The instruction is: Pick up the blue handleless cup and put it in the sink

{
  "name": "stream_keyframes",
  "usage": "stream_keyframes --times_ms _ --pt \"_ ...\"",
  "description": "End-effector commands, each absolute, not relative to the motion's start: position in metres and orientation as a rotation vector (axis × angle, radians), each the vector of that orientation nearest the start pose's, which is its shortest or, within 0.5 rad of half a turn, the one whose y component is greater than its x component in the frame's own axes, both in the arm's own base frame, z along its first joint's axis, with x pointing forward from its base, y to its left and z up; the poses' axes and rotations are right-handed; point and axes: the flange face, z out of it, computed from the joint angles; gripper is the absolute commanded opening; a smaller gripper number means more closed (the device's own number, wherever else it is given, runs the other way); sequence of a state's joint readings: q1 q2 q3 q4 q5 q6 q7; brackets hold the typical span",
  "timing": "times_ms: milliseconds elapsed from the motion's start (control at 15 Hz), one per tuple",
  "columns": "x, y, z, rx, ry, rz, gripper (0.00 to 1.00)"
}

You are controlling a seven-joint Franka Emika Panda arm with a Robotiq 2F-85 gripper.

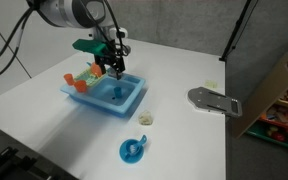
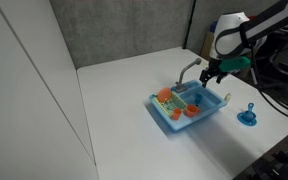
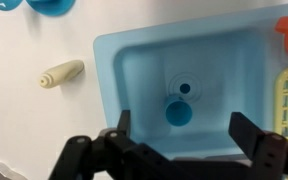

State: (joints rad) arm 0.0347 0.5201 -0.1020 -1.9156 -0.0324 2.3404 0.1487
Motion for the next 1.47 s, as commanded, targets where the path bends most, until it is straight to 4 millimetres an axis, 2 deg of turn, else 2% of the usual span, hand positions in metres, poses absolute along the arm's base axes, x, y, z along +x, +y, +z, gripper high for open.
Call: stream_keyframes --times_ms 0,533,1133,1400 --pt "0.593 -0.030 0.254 -3.212 0.314 0.186 1.00" --pt "0.545 -0.021 0.324 -3.215 0.264 0.233 1.00" --pt "0.489 -0.035 0.404 -3.212 0.234 0.197 1.00" --pt "0.466 -0.041 0.440 -3.188 0.152 0.188 1.00"
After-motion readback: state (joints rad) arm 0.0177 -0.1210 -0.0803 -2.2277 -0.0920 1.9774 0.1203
